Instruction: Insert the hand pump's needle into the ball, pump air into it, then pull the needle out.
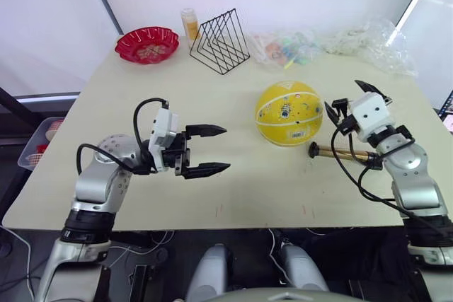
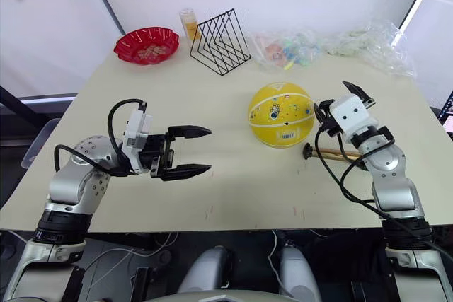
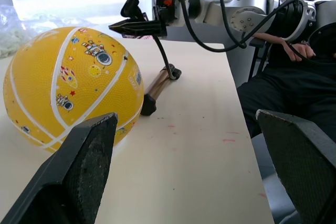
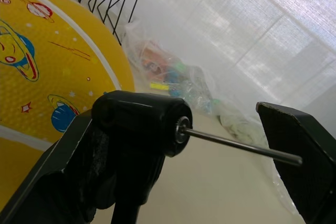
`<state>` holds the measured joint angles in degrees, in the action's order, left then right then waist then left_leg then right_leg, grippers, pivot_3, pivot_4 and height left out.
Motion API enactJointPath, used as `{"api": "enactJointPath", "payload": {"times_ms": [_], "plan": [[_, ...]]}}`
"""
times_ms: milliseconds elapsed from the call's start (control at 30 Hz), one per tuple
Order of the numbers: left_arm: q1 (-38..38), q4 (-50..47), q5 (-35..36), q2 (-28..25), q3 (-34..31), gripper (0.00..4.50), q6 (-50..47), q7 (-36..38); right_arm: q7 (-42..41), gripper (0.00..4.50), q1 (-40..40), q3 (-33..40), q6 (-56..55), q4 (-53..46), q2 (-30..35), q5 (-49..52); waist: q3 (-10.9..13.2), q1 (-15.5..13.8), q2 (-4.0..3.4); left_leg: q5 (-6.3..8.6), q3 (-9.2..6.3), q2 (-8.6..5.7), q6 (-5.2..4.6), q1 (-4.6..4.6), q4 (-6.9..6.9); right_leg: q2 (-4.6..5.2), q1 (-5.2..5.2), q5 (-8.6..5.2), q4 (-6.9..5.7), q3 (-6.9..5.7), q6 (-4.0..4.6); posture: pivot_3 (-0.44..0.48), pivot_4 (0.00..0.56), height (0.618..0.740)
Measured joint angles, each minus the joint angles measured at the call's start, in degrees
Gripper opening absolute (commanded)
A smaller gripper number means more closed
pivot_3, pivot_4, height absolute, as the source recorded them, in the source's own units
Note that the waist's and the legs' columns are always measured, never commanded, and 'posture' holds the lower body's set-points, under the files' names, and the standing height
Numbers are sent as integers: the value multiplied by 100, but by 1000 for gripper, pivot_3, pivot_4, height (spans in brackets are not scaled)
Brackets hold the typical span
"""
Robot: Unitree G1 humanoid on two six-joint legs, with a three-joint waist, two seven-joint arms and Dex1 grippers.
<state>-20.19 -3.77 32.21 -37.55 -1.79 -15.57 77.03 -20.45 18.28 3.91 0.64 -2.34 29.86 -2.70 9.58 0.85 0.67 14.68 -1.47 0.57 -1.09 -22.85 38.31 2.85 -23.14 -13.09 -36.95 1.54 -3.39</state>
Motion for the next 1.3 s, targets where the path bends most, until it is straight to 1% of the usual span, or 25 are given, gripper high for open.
{"api": "enactJointPath", "payload": {"times_ms": [67,167,233,367,533,633,733,800,867,933,1000,1133,1300], "plan": [[-4,0,-1,0,1,4500,3,1,-90,4479,-19,36,114,-42,0,140,0,-1,0,0,0,0,0,0,0,0,0,0,0,0,0,0,150,740],[-9,6,-16,0,4,4500,16,20,-726,4479,-263,78,776,-402,59,832,0,-10,-1,0,-3,1,0,-1,0,0,0,0,0,-2,0,0,150,740],[-21,13,-33,0,4,4500,24,25,-905,4479,-347,77,1034,-505,116,1010,1,-11,-1,0,-2,1,0,-1,0,0,0,0,0,-1,0,0,150,740],[-27,56,-49,4,5,4500,83,43,-1342,4479,-543,170,1864,-913,463,1498,1,-10,-1,0,-2,1,0,0,1,0,0,0,0,-1,0,0,150,740],[-30,77,-51,6,8,4500,100,59,-1556,4479,-750,383,2279,-1118,695,1790,1,-11,-1,0,-1,1,0,-1,1,0,0,0,0,-2,0,0,150,740],[-29,122,-53,2,5,4500,120,70,-1680,4479,-1085,615,2421,-1369,774,2009,1,-18,-1,0,-3,1,0,-2,1,0,0,-1,0,-3,-1,0,150,740],[4,168,-53,-6,-4,4500,130,63,-1787,4479,-1540,961,2433,-1581,795,2248,0,-23,-1,0,-1,1,0,-3,1,0,0,0,1,-2,-1,0,150,740],[26,194,-53,-5,-6,4500,132,56,-1813,4479,-1729,1072,2414,-1636,794,2306,1,-18,-1,0,1,1,0,-2,2,0,0,0,1,0,-1,0,150,740],[59,199,-52,-16,-26,4500,133,27,-1895,4479,-2115,1215,2324,-1801,761,2406,1,-14,0,0,-1,4,0,0,2,-3,0,-1,0,-2,-1,0,150,740],[70,199,-51,-16,-30,4500,133,19,-1914,4479,-2205,1241,2289,-1808,724,2448,1,-1,-1,0,1,4,0,2,2,-3,0,0,0,1,-1,0,150,740],[146,202,-53,-39,-91,4500,156,-33,-1971,4479,-2541,1357,2086,-1959,649,2500,0,-10,-1,0,-1,5,0,3,2,-4,1,-1,0,0,-1,0,150,740],[371,223,-73,-55,-260,4500,176,-250,-2050,4479,-2966,1629,1753,-2019,380,2678,1,-12,-1,0,-1,6,0,2,2,-2,0,-1,0,4,-1,0,150,740],[639,206,-138,-24,-385,4500,203,-612,-2178,4479,-3295,1845,1319,-1987,331,2706,0,-14,-1,0,-1,7,0,7,5,-2,1,-5,0,7,6,0,150,740]]}}
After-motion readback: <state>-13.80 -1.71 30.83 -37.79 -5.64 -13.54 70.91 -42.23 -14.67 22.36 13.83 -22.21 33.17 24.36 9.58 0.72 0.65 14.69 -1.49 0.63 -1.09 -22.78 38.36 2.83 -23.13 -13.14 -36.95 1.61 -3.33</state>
